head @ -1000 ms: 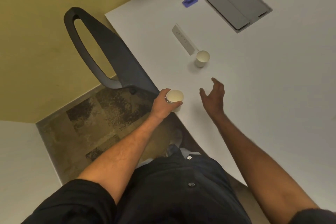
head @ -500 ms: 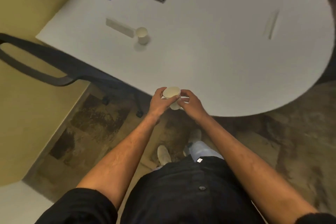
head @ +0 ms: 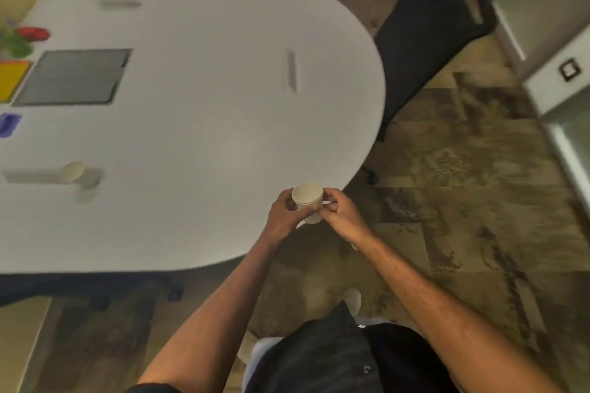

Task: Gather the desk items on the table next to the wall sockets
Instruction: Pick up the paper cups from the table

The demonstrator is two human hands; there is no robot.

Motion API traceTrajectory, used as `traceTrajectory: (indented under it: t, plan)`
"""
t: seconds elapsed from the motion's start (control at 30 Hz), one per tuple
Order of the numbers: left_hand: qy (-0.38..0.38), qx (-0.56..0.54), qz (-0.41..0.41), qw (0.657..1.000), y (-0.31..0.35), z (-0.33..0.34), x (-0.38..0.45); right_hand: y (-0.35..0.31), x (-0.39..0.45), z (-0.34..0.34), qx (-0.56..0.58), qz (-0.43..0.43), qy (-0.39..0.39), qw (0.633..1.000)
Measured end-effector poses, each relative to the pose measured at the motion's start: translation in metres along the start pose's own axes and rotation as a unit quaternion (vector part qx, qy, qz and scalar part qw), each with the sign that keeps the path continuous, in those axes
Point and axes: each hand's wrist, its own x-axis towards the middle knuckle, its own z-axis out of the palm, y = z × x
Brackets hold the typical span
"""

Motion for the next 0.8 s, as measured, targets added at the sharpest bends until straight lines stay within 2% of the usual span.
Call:
traceTrajectory:
  t: [0.17,0.47,0.8]
  plan:
    - [-0.065,0.059,0.044,0.995,0.039,0.108,0.045,0.023,0.014,-0.114,0.034,0.016,0.055,0.998]
    - [-0.168,0.147,0.092,0.970,0.101,0.253,0.140,0.041,0.070,-0.265,0.142,0.069,0.174,0.972]
    - [-0.229,0.191,0.124,0.947,0.191,0.375,0.276,0.011,0.171,-0.417,0.050,0.085,0.245,0.965]
